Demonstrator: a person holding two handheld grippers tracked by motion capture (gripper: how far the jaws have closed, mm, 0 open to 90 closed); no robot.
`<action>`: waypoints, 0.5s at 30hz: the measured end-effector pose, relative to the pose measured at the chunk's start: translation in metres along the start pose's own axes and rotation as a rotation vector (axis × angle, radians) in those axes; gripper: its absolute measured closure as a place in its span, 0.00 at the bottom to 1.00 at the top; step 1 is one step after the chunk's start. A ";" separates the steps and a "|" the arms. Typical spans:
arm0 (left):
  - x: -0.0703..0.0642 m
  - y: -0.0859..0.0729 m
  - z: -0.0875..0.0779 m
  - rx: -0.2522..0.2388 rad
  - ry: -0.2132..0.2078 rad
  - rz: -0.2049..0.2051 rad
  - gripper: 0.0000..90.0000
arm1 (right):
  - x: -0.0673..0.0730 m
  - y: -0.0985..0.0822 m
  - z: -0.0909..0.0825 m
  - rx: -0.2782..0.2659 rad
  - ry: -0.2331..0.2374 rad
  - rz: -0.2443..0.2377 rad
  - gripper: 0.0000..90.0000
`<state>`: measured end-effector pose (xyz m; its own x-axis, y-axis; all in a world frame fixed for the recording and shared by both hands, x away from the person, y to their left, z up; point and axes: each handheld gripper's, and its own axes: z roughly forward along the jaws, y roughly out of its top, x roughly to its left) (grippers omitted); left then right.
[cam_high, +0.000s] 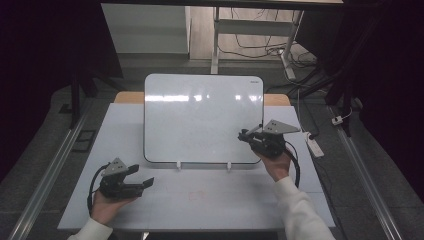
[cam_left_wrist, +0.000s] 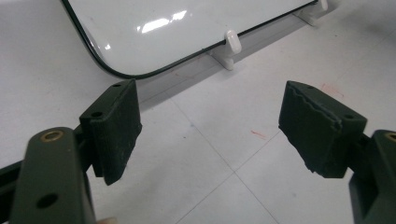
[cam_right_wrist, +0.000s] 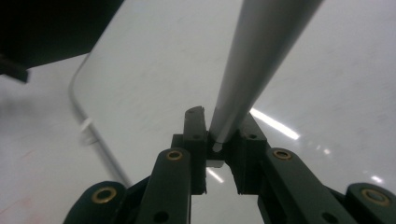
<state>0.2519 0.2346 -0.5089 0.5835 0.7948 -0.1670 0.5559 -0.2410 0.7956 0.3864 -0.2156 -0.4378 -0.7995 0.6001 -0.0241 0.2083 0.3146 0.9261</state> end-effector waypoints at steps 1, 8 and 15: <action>0.000 0.000 -0.001 -0.004 0.000 0.000 0.24 | 0.004 -0.002 -0.001 0.007 0.017 -0.001 0.86; -0.002 0.004 -0.001 -0.042 0.015 0.001 0.26 | 0.030 -0.012 -0.002 0.060 0.124 0.000 0.86; -0.009 0.012 -0.002 -0.083 0.035 0.037 0.27 | 0.042 -0.018 0.008 0.103 0.173 0.007 0.86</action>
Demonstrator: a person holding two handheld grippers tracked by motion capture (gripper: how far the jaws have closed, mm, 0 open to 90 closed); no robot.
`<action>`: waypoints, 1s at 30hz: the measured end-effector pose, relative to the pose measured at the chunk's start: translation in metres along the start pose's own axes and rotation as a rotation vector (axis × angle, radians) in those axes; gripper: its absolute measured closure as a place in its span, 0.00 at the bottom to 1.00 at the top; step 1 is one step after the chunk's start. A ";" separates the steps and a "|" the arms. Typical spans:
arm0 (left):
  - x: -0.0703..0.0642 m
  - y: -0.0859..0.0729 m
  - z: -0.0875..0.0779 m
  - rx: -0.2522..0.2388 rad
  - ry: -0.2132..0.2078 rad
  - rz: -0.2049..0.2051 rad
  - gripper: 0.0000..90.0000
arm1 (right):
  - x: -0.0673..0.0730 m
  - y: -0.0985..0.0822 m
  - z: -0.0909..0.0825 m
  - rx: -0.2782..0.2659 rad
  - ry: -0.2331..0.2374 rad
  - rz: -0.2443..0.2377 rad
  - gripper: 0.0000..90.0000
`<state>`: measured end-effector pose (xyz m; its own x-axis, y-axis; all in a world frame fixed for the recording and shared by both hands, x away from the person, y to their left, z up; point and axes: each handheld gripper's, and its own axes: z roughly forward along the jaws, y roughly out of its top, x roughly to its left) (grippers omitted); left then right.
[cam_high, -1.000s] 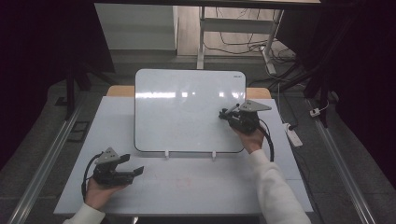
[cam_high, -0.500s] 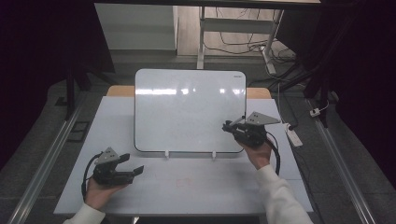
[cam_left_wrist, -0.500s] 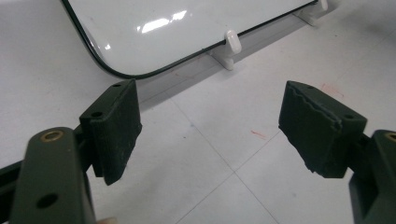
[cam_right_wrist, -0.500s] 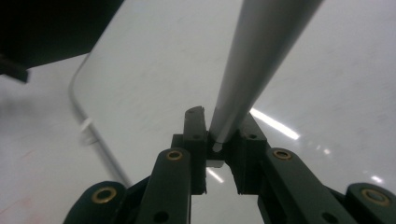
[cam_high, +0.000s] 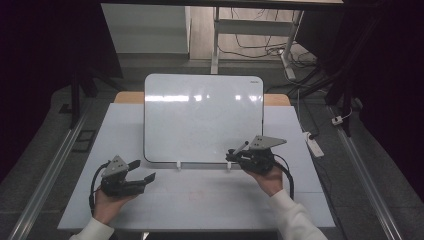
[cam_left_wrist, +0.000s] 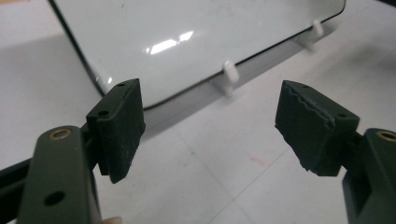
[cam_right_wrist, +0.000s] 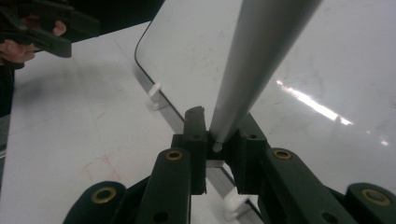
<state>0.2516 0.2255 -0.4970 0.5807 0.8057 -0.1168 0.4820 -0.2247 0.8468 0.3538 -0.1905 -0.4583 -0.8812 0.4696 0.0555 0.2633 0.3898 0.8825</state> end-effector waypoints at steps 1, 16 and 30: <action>-0.002 0.003 0.000 -0.008 -0.001 0.009 0.28 | 0.001 0.000 0.002 0.002 0.007 0.002 0.86; -0.054 0.060 0.028 -0.053 -0.107 0.157 0.29 | 0.023 0.000 0.027 0.017 0.076 0.037 0.86; -0.095 0.105 0.064 -0.091 -0.220 0.269 0.40 | 0.037 0.001 0.042 0.030 0.137 0.065 0.86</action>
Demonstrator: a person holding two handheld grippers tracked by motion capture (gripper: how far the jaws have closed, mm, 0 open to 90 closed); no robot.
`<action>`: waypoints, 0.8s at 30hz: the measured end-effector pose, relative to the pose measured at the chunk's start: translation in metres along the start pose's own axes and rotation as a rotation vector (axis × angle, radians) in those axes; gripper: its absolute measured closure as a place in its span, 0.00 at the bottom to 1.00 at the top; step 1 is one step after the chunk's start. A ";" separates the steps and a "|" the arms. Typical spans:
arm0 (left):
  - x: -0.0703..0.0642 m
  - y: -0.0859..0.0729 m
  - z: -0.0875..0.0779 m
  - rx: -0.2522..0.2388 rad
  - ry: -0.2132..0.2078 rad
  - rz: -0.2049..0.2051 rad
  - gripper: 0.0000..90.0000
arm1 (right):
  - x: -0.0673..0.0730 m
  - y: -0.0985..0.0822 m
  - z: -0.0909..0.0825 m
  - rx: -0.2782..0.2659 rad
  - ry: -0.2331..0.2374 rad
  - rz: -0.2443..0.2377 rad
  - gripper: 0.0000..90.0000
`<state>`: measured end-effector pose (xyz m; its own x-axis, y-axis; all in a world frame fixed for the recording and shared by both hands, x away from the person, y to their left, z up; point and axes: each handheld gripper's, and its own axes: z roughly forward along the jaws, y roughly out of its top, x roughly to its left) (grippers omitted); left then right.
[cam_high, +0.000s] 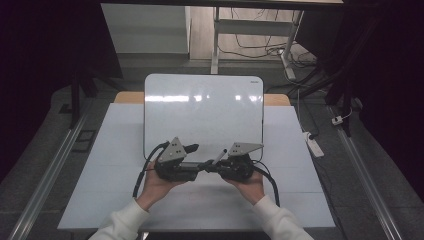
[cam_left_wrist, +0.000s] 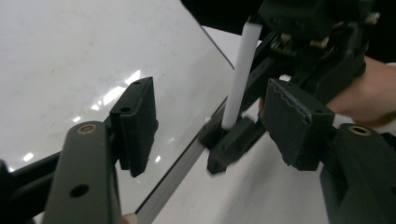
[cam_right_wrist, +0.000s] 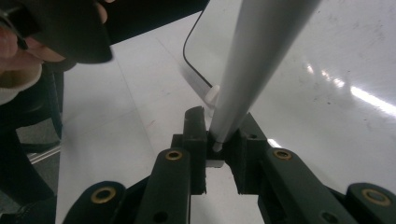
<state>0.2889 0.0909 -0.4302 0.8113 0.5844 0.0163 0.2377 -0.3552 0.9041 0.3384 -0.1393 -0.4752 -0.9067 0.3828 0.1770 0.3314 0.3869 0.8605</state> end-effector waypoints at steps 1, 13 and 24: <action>-0.001 0.002 0.003 -0.002 -0.007 0.003 0.41 | 0.000 0.000 0.001 0.001 0.004 0.002 0.86; -0.004 0.009 0.026 0.011 -0.082 0.019 0.73 | 0.005 0.000 0.007 0.014 0.021 0.003 0.86; -0.001 0.008 0.024 0.012 -0.079 0.022 0.91 | 0.006 0.000 0.010 0.015 0.044 0.021 0.86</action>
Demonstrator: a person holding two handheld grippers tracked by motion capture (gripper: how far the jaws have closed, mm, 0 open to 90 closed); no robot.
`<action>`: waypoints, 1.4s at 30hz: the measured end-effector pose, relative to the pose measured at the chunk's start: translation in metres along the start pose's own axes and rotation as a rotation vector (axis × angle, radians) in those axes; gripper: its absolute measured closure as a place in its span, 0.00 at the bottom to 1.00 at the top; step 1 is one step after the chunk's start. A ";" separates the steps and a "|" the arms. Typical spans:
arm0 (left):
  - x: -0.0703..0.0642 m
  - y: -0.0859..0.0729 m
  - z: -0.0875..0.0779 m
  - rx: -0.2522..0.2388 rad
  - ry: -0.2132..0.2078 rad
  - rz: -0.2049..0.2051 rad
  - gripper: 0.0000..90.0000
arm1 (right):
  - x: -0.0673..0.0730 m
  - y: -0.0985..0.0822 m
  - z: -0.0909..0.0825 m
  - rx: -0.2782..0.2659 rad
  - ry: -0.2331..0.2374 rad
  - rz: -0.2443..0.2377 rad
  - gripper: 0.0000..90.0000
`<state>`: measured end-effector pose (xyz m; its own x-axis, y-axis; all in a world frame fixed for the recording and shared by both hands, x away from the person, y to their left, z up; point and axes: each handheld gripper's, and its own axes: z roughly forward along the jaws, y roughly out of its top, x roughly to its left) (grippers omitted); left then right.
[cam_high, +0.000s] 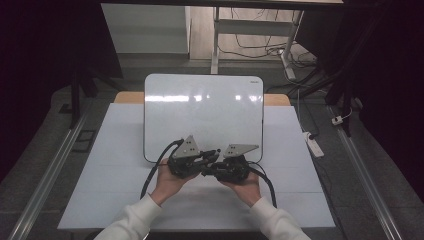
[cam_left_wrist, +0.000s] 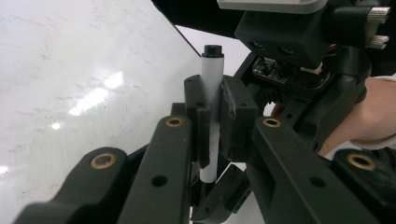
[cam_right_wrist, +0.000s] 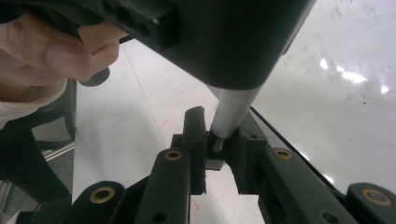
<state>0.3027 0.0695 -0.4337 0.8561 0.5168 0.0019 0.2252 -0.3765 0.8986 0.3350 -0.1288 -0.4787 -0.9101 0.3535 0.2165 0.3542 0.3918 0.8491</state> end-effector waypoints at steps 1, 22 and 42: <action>0.000 0.000 0.000 -0.001 0.001 0.000 0.91 | 0.000 0.000 0.000 0.001 0.000 -0.001 0.86; 0.049 -0.015 -0.073 -0.061 0.178 -0.135 0.91 | -0.026 -0.043 -0.084 -0.138 -0.278 -0.015 0.48; 0.148 0.021 -0.101 0.036 0.345 -0.262 0.91 | -0.039 -0.098 -0.153 -0.139 -0.463 0.053 0.47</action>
<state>0.3870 0.2159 -0.3703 0.5634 0.8231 -0.0721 0.4357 -0.2218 0.8724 0.3032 -0.3108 -0.4966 -0.6889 0.7231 0.0503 0.3366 0.2576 0.9057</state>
